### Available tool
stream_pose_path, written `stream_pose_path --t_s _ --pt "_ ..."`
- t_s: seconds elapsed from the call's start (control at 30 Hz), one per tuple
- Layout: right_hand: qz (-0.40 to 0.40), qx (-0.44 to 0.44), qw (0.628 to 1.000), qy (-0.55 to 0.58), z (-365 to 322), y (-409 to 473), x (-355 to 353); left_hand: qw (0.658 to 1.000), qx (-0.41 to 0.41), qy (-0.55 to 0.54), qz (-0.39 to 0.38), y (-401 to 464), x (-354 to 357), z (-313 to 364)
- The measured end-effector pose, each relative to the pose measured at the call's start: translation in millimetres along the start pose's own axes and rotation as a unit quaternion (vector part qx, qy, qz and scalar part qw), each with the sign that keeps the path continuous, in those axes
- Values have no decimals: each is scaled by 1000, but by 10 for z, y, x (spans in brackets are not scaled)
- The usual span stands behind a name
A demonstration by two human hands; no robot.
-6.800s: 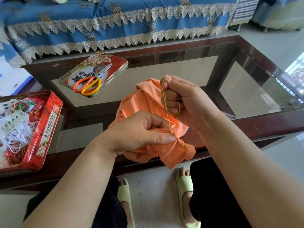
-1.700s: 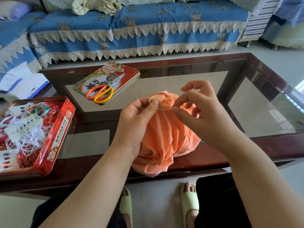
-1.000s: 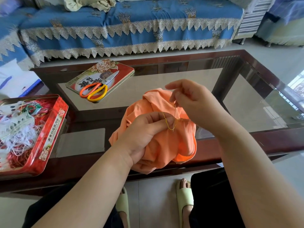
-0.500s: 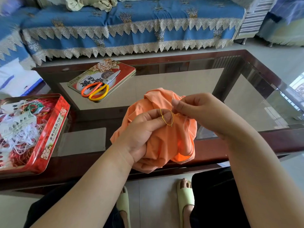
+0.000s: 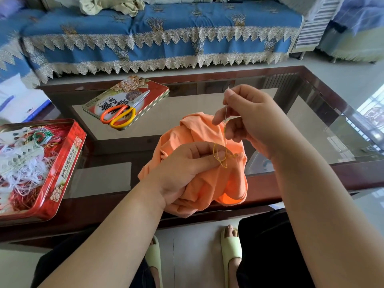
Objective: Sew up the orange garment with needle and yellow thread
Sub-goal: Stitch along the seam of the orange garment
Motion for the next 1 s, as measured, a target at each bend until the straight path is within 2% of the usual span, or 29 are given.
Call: stream_pose_path --t_s 0.3,0.5,0.63,0.87,1.0 --pt "1 -9 1000 26 -224 140 60 999 -3 -4 -50 -81 42 55" --pt "13 -52 998 -43 -189 257 22 996 -34 -19 -86 -119 58 46" --pt "23 -64 997 -26 -46 367 -5 995 -36 -25 -89 -108 63 44" --pt "62 -118 991 1 181 460 -18 998 -27 -35 -49 -44 37 9" --pt "92 -157 983 24 135 464 -88 997 -36 -35 -65 -8 62 -55"
Point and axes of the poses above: each hand's wrist, its own y-axis towards the middle knuckle, its own x-axis out of the palm, z = x × y, the point moved 8 cm from there along y, towards the middle knuckle, and after that the axes turned 1 degree about x, right-handed, at the moved point
